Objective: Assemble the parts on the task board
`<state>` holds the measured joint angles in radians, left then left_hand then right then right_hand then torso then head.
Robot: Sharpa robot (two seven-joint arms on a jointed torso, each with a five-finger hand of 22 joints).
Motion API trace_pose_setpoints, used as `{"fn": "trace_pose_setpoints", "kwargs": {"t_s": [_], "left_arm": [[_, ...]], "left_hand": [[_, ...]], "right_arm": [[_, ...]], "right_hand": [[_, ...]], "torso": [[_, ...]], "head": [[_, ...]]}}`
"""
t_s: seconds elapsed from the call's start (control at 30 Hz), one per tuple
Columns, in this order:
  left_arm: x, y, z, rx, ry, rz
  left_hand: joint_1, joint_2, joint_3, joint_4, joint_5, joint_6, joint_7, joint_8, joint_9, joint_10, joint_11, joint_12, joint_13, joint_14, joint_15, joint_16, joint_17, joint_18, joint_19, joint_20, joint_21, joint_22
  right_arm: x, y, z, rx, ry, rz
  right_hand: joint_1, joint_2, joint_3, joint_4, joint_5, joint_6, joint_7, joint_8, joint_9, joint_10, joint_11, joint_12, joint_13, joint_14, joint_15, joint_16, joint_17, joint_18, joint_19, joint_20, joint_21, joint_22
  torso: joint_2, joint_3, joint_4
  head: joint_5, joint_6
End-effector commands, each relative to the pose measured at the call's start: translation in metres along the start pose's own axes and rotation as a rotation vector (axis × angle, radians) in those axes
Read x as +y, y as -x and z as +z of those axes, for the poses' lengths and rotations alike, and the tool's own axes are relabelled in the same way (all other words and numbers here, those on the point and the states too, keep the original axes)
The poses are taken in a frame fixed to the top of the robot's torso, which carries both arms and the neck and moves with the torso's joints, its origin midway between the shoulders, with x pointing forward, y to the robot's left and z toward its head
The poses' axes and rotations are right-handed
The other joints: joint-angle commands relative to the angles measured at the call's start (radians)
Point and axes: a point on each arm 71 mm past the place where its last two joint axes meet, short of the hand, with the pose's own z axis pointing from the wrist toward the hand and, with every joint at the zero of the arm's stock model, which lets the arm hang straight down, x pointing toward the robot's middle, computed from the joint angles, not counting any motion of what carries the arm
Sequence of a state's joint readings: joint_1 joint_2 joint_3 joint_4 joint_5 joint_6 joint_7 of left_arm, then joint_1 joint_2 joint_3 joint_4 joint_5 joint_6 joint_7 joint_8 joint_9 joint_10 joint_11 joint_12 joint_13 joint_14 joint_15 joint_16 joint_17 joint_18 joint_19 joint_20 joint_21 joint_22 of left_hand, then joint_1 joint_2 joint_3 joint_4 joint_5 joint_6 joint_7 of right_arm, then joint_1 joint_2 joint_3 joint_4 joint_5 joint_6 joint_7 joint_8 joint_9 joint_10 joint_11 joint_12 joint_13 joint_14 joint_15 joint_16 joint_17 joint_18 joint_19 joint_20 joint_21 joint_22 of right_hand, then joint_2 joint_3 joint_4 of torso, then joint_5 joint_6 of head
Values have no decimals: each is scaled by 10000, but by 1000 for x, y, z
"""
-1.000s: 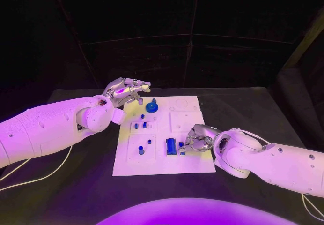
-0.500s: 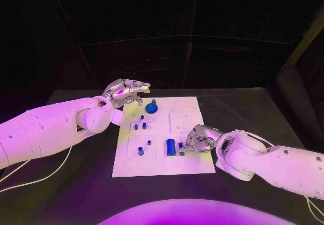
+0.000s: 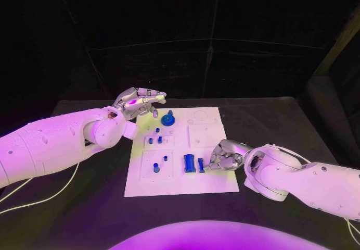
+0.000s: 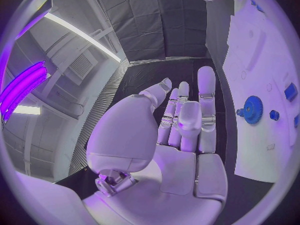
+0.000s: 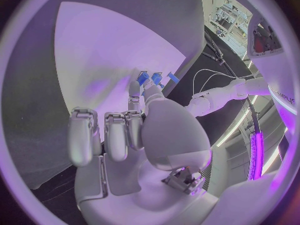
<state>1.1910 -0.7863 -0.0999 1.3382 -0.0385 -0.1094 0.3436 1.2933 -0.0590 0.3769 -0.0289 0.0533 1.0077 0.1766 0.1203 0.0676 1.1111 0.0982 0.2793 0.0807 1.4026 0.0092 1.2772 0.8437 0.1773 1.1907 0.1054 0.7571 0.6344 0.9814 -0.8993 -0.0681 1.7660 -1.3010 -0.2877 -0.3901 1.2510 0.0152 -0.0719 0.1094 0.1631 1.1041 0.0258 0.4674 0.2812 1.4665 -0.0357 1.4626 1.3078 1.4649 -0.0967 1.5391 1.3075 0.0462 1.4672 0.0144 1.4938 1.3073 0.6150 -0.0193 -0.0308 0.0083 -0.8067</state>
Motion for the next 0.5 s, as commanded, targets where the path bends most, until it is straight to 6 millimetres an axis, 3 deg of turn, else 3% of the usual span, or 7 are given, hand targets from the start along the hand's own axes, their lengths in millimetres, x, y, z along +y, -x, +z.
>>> {"fn": "trace_pose_setpoints", "kwargs": {"t_s": [0.03, 0.5], "left_arm": [[0, -1, 0, 124, -2, -46], [0, 0, 0, 114, 7, -44]], "left_hand": [[5, 111, 71, -2, -1, -55, 0, 31, 4, -97, -3, 35, 13, -65, 24, -43, -10, 58, -13, 79, -28, -16], [5, 111, 71, -2, -1, -55, 0, 31, 4, -97, -3, 35, 13, -65, 24, -43, -10, 58, -13, 79, -28, -16]], "right_arm": [[4, -3, 0, 400, 94, -84], [2, -3, 2, 431, 9, -130]], "right_hand": [[135, 4, -30, -60, -23, -50, -21, 42, 13, 488, -95, 11, 1800, 948, -73, -1, 2138, -187, 687, -80, -32, 1443], [140, 2, -34, -65, -25, -51, -21, 42, 14, 486, -95, 7, 1797, 946, -73, -5, 2132, -185, 685, -81, -37, 1436]], "torso": [[9, -1, 8], [-3, -5, 8]], "head": [[23, -14], [14, -25]]}}
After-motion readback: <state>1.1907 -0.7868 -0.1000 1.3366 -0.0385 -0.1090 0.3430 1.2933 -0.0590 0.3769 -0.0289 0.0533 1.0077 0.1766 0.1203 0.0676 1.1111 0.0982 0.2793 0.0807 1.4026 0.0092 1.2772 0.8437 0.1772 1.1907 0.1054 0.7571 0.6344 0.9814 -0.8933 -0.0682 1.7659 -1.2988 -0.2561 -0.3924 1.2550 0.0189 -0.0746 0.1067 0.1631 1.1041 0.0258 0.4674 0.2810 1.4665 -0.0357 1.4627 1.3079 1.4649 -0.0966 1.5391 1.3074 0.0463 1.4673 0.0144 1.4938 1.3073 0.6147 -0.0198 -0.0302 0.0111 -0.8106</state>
